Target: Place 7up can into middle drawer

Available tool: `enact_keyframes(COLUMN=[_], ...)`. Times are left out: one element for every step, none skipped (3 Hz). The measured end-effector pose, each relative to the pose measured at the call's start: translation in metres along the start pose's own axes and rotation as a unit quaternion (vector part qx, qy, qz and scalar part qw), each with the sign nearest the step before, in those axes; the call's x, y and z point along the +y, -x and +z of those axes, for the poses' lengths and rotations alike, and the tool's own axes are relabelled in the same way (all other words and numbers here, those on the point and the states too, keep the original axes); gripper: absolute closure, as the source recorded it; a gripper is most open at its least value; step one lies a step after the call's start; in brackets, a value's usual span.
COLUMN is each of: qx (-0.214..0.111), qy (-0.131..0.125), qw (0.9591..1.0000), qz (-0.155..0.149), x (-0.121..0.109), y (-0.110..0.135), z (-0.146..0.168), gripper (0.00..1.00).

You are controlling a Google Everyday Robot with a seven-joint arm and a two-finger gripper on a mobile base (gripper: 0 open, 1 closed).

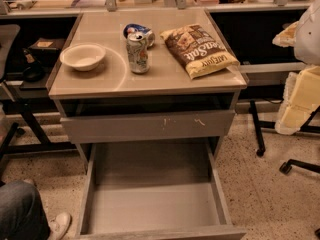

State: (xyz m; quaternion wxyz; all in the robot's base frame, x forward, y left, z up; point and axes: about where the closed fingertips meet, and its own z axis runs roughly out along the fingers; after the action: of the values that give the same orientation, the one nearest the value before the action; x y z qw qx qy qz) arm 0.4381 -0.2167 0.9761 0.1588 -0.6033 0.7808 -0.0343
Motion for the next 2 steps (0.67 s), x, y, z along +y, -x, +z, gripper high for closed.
enact_keyframes(qx=[0.0,-0.006], qy=[0.0,-0.006], qw=[1.0,0.9999], qz=[0.0,0.009], x=[0.0,-0.0053], y=[0.0,0.0064], z=[0.0,0.0019], gripper=[0.0,0.0])
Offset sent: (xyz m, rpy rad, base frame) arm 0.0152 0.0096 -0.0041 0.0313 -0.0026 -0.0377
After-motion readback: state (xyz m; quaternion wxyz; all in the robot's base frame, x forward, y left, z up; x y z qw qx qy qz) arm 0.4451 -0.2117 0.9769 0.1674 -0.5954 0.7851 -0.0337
